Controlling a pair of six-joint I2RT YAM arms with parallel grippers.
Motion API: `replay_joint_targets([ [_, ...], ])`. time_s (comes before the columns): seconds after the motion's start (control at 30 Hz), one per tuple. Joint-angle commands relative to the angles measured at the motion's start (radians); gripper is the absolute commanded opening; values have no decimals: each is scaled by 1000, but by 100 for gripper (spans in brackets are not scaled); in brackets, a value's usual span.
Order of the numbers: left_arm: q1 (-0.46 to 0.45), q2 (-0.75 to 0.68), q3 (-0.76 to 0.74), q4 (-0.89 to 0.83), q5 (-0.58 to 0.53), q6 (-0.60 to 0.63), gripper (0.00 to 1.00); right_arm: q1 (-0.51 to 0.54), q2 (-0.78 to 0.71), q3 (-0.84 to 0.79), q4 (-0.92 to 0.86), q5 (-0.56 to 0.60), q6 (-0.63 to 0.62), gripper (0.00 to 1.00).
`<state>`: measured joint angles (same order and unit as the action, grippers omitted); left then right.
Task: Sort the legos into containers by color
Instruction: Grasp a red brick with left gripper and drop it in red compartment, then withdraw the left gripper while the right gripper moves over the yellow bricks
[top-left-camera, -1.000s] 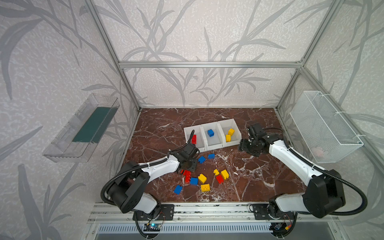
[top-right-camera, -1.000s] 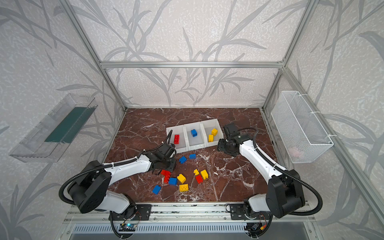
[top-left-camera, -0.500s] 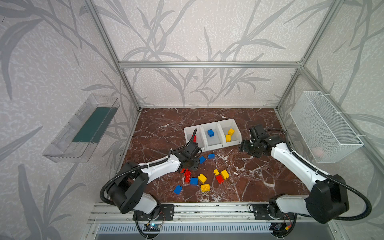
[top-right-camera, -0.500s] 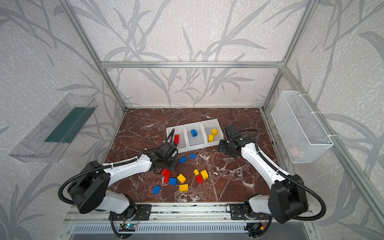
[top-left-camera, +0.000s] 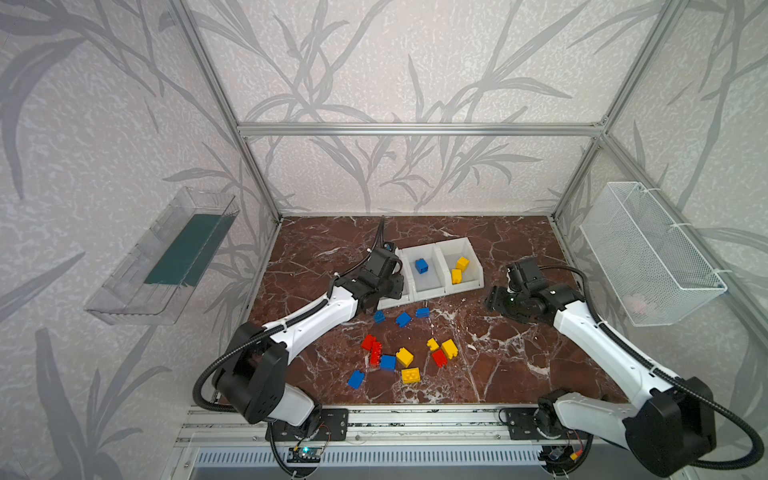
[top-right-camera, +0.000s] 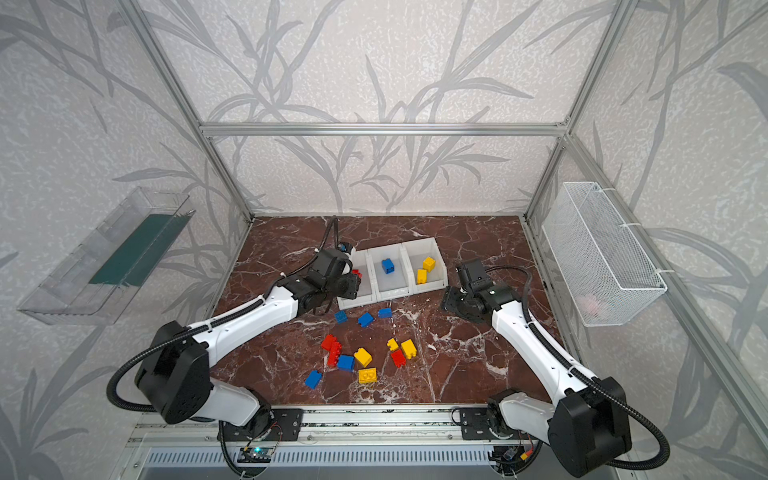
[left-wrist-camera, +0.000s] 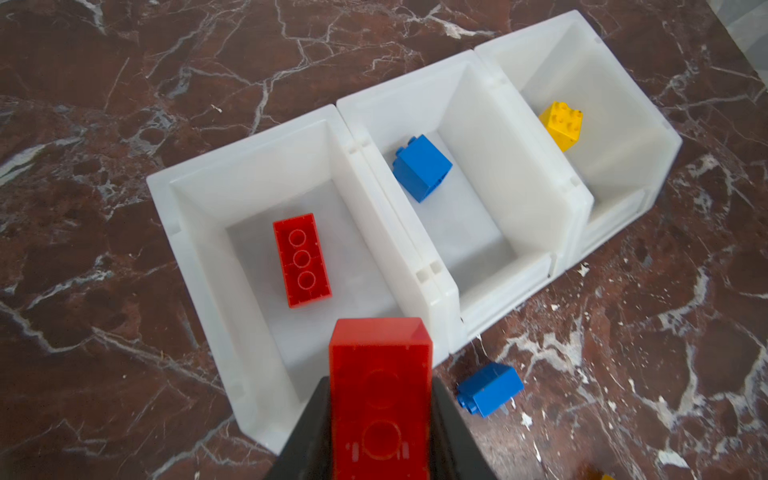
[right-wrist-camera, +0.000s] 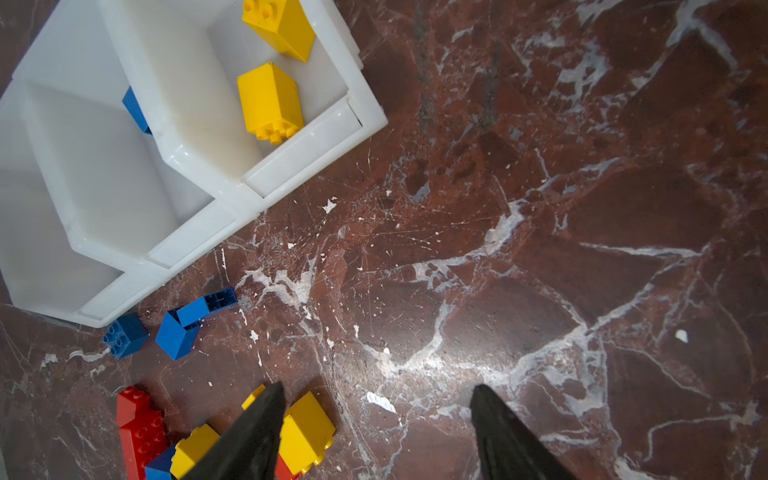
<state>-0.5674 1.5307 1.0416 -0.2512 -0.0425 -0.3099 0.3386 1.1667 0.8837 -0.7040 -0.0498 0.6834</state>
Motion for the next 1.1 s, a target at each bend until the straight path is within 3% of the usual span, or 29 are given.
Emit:
replay_joint_targets([
  [0.0,29,69,38,4,24,19,28,-4,-57,-40,9,3,0,72],
  [0.43,86,145,61,37,77,14,32,-4,-139,-94,14,33,19,72],
  [0.7,93,154,78,43,112,20,60,-4,-139,-81,3,33,14,72],
  [0.9,95,113,58,44,120,4,60,-4,-133,-78,9,24,-5,72],
  [1.07,98,41,4,41,63,-29,60,-4,-116,-69,19,-8,-40,72],
])
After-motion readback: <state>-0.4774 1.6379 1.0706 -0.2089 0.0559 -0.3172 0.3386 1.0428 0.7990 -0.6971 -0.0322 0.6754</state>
